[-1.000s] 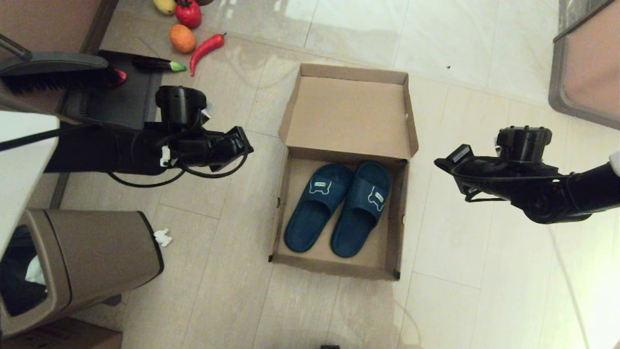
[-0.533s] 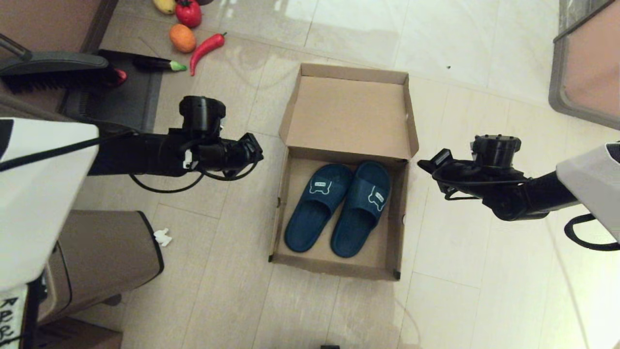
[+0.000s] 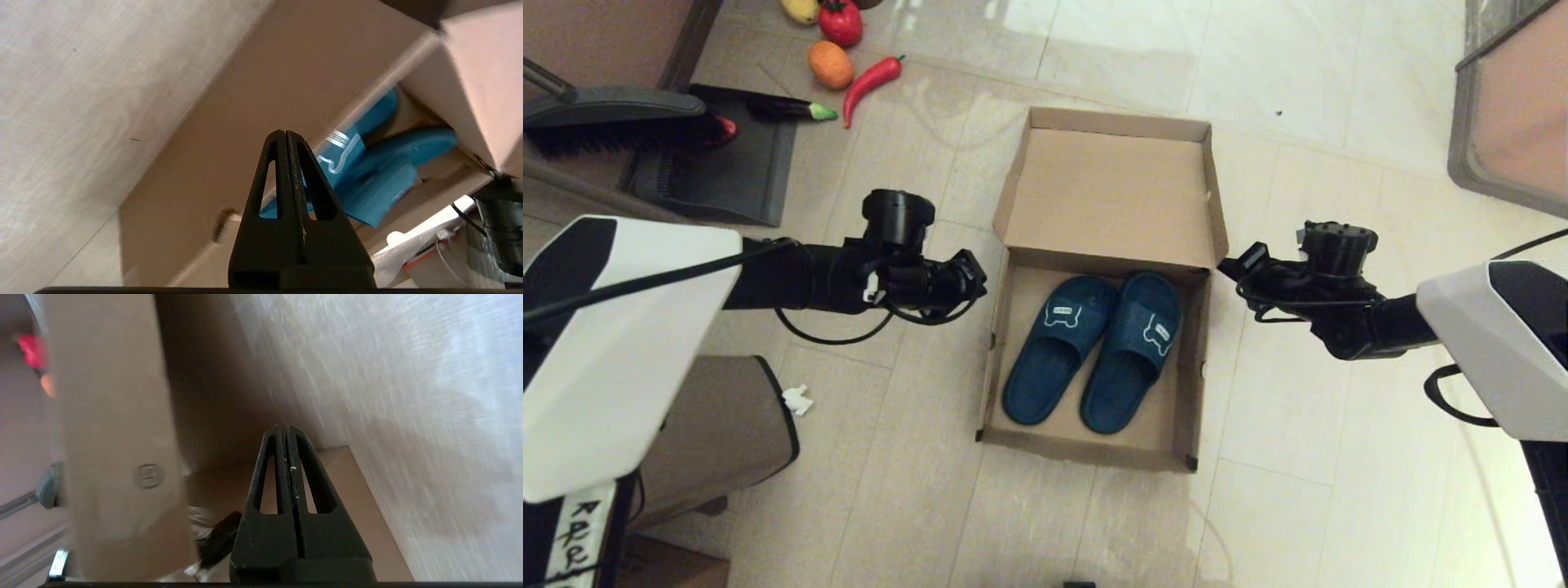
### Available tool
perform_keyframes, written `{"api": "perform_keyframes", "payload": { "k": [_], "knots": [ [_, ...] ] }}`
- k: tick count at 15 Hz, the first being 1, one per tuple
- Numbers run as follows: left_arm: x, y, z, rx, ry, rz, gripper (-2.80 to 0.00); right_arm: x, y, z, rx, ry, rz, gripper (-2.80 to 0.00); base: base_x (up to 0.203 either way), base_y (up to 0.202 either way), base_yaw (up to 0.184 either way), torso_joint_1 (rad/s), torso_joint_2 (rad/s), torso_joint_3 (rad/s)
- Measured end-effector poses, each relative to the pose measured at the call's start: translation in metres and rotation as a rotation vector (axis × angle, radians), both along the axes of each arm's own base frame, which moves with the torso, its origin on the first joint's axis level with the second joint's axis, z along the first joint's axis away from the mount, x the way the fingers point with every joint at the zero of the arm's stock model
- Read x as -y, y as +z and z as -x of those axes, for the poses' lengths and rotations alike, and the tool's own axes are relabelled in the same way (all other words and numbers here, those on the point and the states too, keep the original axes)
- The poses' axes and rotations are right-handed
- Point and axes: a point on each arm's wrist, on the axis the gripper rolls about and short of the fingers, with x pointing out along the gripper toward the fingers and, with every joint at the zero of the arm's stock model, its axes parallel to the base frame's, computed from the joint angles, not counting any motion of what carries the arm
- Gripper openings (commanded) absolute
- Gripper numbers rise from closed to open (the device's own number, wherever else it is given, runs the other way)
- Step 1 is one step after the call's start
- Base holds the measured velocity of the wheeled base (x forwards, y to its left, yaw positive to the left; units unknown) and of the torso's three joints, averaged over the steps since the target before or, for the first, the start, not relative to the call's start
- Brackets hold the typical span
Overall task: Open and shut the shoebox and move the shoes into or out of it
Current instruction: Close the shoe box
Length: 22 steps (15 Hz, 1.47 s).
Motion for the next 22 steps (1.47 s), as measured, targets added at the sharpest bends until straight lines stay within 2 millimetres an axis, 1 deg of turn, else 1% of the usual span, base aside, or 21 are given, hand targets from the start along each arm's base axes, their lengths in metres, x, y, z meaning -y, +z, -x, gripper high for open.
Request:
{"api": "perform_keyframes", "payload": {
  "k": [2,5,7,9,12,18,20,22],
  "knots": [
    [0.001,-0.004,-0.001,-0.009,0.000,-0.004,-2.80,-0.002,-0.004,-0.005,-0.001,0.014,-0.013,-2.80,0.000,0.000,0.000,0.000,0.00,0.000],
    [0.001,-0.011,-0.002,-0.037,0.006,-0.014,-2.80,-0.004,-0.003,-0.011,-0.005,0.022,-0.071,-2.80,0.000,0.000,0.000,0.000,0.00,0.000],
    [0.001,-0.014,-0.001,-0.049,0.005,-0.017,-2.80,-0.008,-0.007,-0.013,-0.022,0.030,-0.075,-2.80,0.000,0.000,0.000,0.000,0.00,0.000],
    [0.002,-0.023,0.001,-0.081,0.001,-0.026,-2.80,-0.011,-0.009,-0.014,-0.035,0.035,-0.074,-2.80,0.000,0.000,0.000,0.000,0.00,0.000],
    [0.002,-0.040,0.011,-0.158,0.008,-0.027,-2.80,-0.019,-0.017,-0.013,-0.063,0.047,-0.067,-2.80,0.000,0.000,0.000,0.000,0.00,0.000],
    [0.012,-0.064,0.040,-0.296,0.009,-0.014,-2.80,-0.021,-0.038,-0.002,-0.142,0.047,-0.034,-2.80,0.000,0.000,0.000,0.000,0.00,0.000],
    [0.017,-0.067,0.050,-0.327,0.002,-0.011,-2.80,-0.020,-0.042,0.003,-0.165,0.045,-0.025,-2.80,0.000,0.000,0.000,0.000,0.00,0.000],
    [0.021,-0.066,0.059,-0.349,0.003,0.002,-2.80,-0.019,-0.046,0.010,-0.188,0.043,-0.014,-2.80,0.000,0.000,0.000,0.000,0.00,0.000]
  ]
}}
